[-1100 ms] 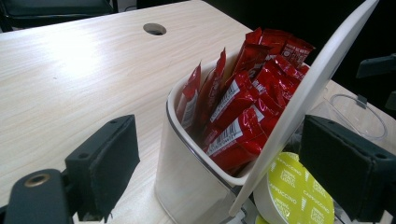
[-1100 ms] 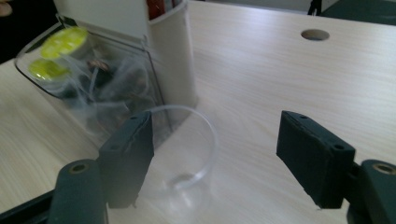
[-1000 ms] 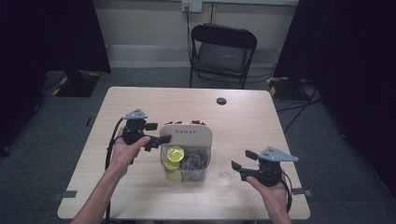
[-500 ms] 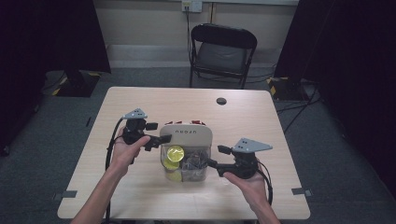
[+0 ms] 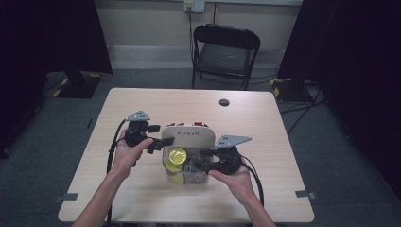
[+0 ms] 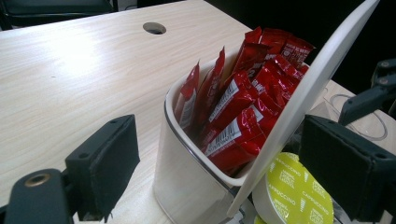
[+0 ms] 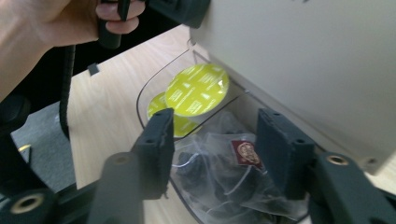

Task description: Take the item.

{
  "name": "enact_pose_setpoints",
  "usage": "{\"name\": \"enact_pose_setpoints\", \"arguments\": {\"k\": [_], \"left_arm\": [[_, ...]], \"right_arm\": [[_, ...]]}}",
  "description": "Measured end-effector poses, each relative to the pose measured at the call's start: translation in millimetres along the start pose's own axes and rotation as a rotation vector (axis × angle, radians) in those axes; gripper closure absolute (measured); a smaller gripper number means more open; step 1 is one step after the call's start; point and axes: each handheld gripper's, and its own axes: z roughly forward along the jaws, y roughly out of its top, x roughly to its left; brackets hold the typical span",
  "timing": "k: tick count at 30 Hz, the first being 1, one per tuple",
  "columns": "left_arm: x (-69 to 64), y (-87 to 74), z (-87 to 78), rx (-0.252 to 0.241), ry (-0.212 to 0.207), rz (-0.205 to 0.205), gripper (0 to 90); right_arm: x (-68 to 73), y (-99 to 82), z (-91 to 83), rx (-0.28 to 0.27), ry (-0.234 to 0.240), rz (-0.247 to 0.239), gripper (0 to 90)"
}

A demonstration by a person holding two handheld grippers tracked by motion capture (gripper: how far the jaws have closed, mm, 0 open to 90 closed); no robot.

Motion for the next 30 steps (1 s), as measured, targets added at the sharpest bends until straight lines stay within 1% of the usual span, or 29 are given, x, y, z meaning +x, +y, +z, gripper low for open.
{"name": "enact_pose_setpoints", "arguments": {"k": [4,7,10,20,21,22,23,24,25,26,27,28,30], "left_arm": [[-0.3,0.0,0.2,0.002,0.0,0.0,12.3],[-0.5,-0.1,0.2,0.0,-0.001,0.0,12.7],[-0.2,-0.1,0.2,0.002,-0.003,-0.001,12.8],[0.8,-0.3,0.6,0.0,-0.01,-0.001,12.8],[0.2,-0.4,0.7,-0.004,-0.011,-0.007,12.8],[0.3,-0.4,0.8,-0.003,-0.011,-0.006,12.8],[0.3,-0.4,0.8,-0.003,-0.011,-0.006,12.8],[1.0,-0.3,0.8,-0.001,-0.013,-0.002,12.8],[1.1,-0.4,0.8,-0.001,-0.015,-0.002,12.8],[0.9,-0.3,0.7,0.002,-0.01,-0.003,12.8],[1.1,-0.4,0.9,-0.001,-0.015,-0.003,12.8],[0.7,-0.6,1.3,-0.001,-0.014,-0.003,12.8],[0.5,-0.6,1.4,0.002,-0.013,-0.004,12.8]], "right_arm": [[-1.5,-1.9,4.4,0.025,0.0,0.002,54.2],[-5.4,-3.5,5.4,0.026,0.003,0.024,55.6],[-8.2,-5.2,6.7,0.039,-0.003,0.029,58.1],[-14.3,-7.4,12.4,0.097,-0.018,0.028,68.4],[-14.3,-7.4,12.4,0.097,-0.018,0.028,68.4],[-14.5,-7.8,12.8,0.098,-0.019,0.026,71.0],[-14.5,-7.8,12.8,0.098,-0.019,0.026,71.0],[-14.4,-7.8,12.8,0.098,-0.02,0.024,72.7],[-14.4,-7.8,12.9,0.096,-0.02,0.021,76.9],[-14.3,-8.0,12.9,0.096,-0.019,0.023,77.9],[-14.3,-8.0,12.9,0.096,-0.019,0.023,77.9],[-14.3,-8.2,13.1,0.099,-0.018,0.022,80.9],[-14.0,-8.2,13.1,0.101,-0.02,0.02,81.3]]}}
